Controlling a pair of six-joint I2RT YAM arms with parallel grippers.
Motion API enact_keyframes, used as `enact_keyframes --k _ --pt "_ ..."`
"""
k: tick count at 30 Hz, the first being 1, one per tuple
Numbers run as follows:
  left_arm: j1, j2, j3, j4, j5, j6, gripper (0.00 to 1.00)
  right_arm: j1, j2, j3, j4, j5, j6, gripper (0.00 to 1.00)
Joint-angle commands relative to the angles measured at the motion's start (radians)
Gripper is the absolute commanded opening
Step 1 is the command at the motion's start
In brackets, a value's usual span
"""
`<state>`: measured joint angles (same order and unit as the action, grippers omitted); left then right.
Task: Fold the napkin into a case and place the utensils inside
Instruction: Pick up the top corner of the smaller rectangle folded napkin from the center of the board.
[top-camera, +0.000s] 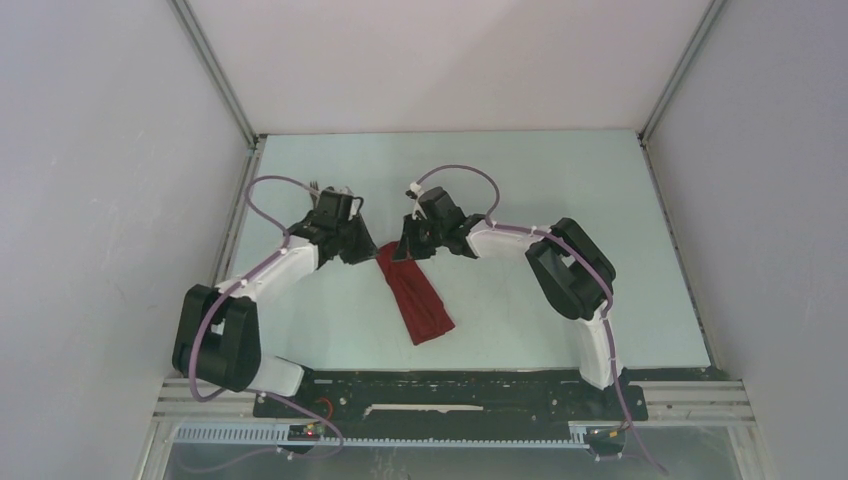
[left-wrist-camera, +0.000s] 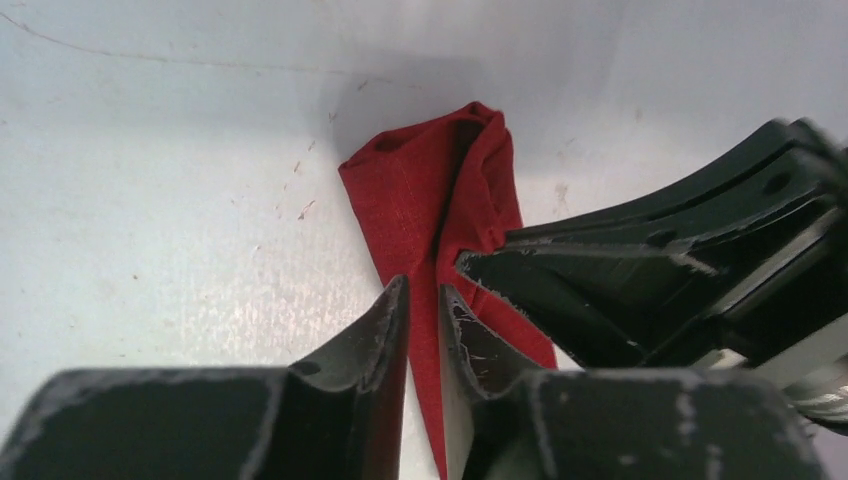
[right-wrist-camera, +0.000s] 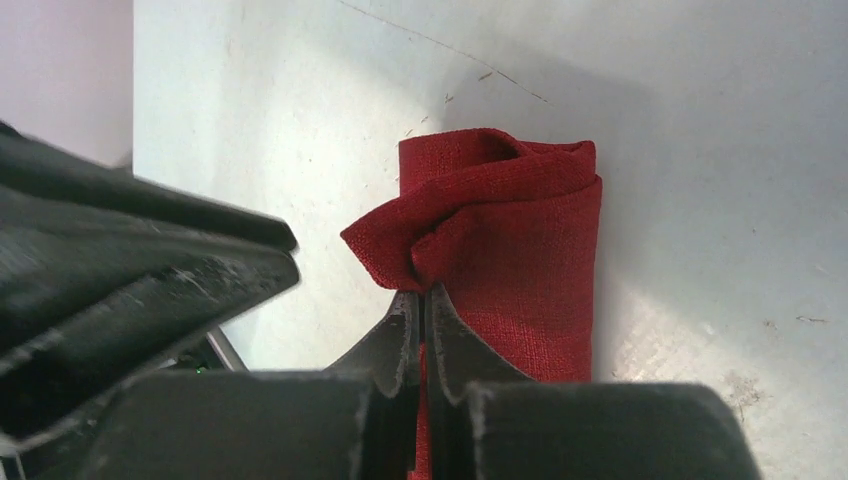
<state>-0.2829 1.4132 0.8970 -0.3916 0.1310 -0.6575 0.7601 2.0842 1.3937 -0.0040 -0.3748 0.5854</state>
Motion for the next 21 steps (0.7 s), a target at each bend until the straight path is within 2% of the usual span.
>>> enact_keyframes --k 1,6,16,21 --pt "-0.073 0.013 -0.010 -0.022 -0.126 0.023 0.19 -0.008 -0.044 -0.013 0.047 -0.022 0.080 0.00" --pt "-0.133 0.091 0.045 -0.039 -0.155 0.044 0.15 -0.019 -0.060 -0.036 0.068 -0.030 0.099 0.00" --pt "-0.188 0.173 0.133 -0.096 -0.226 0.064 0.27 -0.028 -0.064 -0.054 0.090 -0.053 0.114 0.00" --pt "-0.195 0.190 0.148 -0.120 -0.241 0.065 0.22 -0.030 -0.070 -0.056 0.095 -0.054 0.115 0.00"
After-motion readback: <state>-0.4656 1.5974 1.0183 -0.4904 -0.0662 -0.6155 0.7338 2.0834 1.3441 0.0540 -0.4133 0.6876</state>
